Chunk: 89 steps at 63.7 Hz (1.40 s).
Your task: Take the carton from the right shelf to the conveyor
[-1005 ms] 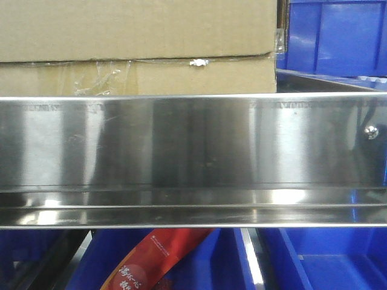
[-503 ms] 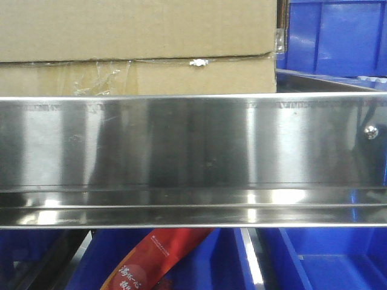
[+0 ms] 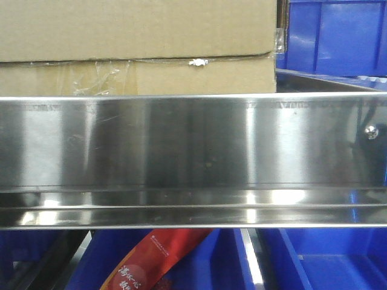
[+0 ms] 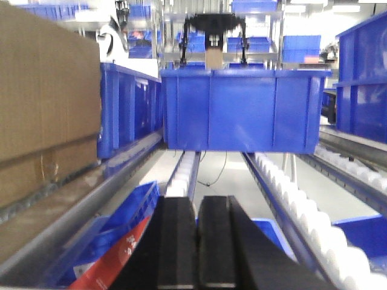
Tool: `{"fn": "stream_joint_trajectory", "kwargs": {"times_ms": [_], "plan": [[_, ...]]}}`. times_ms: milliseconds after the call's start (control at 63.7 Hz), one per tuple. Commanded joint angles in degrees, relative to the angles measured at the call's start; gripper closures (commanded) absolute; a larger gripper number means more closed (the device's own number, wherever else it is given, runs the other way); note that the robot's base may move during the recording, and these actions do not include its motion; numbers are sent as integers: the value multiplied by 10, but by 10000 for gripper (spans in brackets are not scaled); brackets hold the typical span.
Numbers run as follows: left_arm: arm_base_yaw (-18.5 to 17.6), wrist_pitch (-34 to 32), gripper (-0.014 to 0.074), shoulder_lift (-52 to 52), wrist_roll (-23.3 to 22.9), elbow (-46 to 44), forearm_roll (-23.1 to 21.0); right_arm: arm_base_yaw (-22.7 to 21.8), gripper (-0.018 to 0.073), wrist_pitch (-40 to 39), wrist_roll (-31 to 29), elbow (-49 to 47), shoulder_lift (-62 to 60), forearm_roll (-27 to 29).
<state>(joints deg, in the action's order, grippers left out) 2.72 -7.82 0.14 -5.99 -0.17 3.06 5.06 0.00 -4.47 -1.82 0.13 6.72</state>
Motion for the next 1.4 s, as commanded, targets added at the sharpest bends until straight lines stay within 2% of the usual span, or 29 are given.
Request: {"fn": "stream_joint_trajectory", "kwargs": {"times_ms": [0,79,157,251,346,408,518,628,785,832,990,1068,1225,1382], "plan": [[-3,-23,602,-1,2,-25,-3,1,627,41,-1,-49,-1,3],[-3,25,592,-1,2,-79,1,1,592,125,-1,-119,-1,3],[-3,88,552,2,2,-142,16,1,494,168,-1,-173,-1,5],[-3,157,453,28,2,-219,29,1,295,185,-1,-220,6,21],[-3,217,310,69,2,-295,27,1,81,196,-1,-262,33,45],[-3,243,220,95,2,-328,25,1,-11,210,-1,-277,49,50],[-5,275,88,143,2,-375,22,1,-1,208,-1,-285,71,50],[-28,304,36,180,2,-408,22,1,0,221,-1,-305,93,60],[-113,387,39,242,78,-483,5,1,0,280,-13,-400,154,83],[-142,410,39,273,81,-512,-4,1,0,293,-26,-429,177,101],[-220,446,39,366,81,-602,-15,27,0,312,-102,-521,267,217],[-249,456,39,419,81,-647,-15,44,0,357,-111,-574,327,221],[-259,506,39,536,81,-754,-16,56,0,480,-112,-683,457,221],[-257,548,39,626,47,-852,-7,58,0,540,-112,-786,558,221]]}}
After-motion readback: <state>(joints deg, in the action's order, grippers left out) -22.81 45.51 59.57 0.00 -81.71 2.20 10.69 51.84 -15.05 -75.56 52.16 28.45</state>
